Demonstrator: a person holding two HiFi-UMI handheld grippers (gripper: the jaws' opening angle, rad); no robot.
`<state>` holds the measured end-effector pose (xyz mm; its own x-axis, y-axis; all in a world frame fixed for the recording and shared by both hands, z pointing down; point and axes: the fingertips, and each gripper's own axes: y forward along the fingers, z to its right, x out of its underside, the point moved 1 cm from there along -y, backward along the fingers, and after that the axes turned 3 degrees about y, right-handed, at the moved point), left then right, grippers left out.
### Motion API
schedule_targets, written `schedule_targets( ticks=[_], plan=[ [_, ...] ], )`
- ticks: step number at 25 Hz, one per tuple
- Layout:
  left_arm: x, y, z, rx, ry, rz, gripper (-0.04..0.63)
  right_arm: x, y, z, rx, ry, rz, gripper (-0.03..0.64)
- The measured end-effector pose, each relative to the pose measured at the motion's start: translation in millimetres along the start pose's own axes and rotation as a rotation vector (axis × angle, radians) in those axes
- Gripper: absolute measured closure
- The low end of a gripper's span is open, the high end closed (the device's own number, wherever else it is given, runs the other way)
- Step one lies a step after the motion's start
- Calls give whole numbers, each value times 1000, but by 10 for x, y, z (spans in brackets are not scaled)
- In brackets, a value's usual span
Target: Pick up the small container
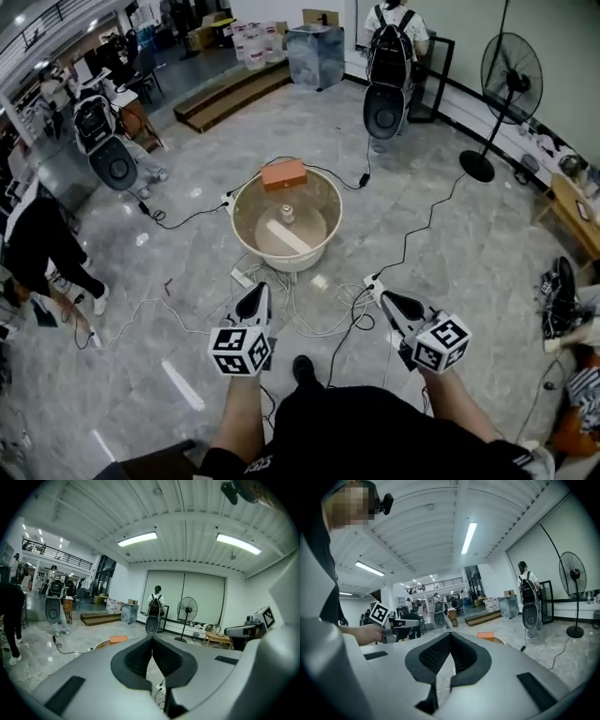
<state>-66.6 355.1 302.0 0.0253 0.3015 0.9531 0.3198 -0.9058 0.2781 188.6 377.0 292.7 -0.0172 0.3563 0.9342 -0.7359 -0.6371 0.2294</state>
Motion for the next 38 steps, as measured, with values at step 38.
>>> schedule_targets(
  ticks=[38],
  plan=[
    [-779, 2948, -1545, -97, -16, -134, 582, -1021, 3449, 2104, -245, 106, -107, 603]
  ],
)
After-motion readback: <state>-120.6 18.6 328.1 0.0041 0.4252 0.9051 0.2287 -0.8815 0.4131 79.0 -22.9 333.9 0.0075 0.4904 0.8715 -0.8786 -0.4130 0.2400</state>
